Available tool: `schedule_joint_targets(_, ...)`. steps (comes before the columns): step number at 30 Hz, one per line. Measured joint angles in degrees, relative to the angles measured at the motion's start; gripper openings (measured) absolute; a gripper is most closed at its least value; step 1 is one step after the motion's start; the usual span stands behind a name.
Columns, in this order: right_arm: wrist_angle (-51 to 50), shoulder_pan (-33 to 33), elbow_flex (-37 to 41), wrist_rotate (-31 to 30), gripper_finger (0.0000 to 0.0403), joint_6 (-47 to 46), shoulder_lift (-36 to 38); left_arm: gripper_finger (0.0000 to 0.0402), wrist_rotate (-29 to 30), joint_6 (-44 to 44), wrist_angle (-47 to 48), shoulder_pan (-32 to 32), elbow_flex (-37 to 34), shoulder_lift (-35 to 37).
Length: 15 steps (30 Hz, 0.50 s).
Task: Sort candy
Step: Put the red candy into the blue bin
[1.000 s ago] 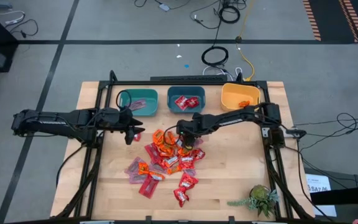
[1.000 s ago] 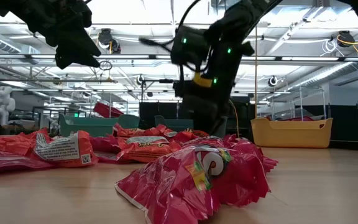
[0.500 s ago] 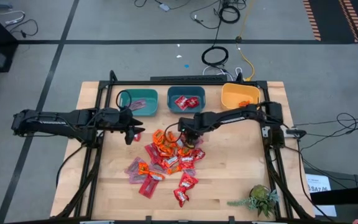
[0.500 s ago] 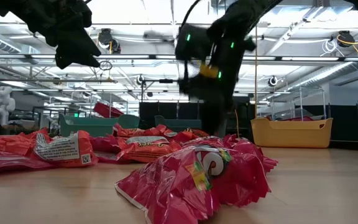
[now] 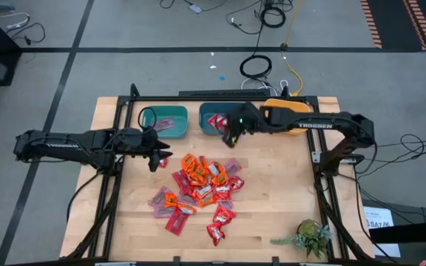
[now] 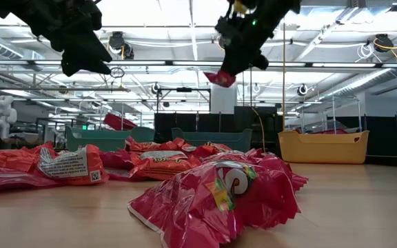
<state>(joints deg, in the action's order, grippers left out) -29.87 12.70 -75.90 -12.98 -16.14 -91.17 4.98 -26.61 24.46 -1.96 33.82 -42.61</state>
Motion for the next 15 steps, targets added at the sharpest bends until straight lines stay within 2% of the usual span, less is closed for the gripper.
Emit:
schedule_joint_targets(8,4.5,7.7,0.0,-0.5,0.0026,-1.2,-5.1,0.0183,0.0,0.0,0.0,0.0,0.0,0.0)
schedule_joint_targets(11,4.2,9.2,-0.1,0.5,0.0054,-2.0,-7.2,0.0183,0.0,0.0,0.1,0.0,0.0,0.0)
schedule_joint_targets(15,3.0,10.8,0.0,5.8,0.0110,-4.3,-9.4,0.0183,0.0,0.0,0.1,0.0,0.0,0.0)
